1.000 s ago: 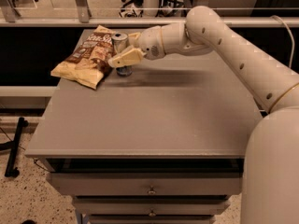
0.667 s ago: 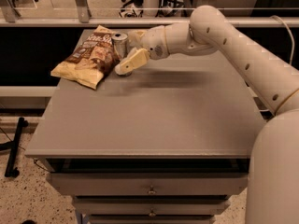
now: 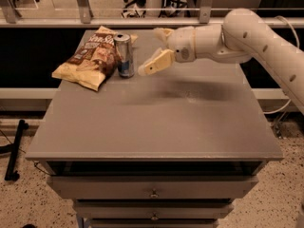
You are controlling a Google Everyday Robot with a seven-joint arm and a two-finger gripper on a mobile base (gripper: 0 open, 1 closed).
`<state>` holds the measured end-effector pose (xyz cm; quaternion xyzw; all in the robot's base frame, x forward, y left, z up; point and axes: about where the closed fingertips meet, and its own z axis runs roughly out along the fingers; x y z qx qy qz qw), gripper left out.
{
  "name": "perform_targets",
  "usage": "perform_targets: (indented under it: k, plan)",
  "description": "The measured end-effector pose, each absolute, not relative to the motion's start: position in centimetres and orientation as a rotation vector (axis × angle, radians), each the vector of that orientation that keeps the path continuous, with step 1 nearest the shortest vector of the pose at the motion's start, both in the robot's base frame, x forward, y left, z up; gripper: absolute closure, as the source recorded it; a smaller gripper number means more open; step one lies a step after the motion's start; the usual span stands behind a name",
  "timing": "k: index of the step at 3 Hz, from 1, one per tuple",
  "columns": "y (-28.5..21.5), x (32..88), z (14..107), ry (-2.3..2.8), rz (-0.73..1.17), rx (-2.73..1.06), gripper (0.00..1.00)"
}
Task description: Move redbull can near brown chip bag
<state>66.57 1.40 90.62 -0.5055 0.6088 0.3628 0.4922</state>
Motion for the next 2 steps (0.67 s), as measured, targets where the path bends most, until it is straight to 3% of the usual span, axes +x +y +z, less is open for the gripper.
perform_targets:
  k: [2]
  plan:
    - [-5.1,61.4,93.6,1.330,0.836,-0.922,0.00]
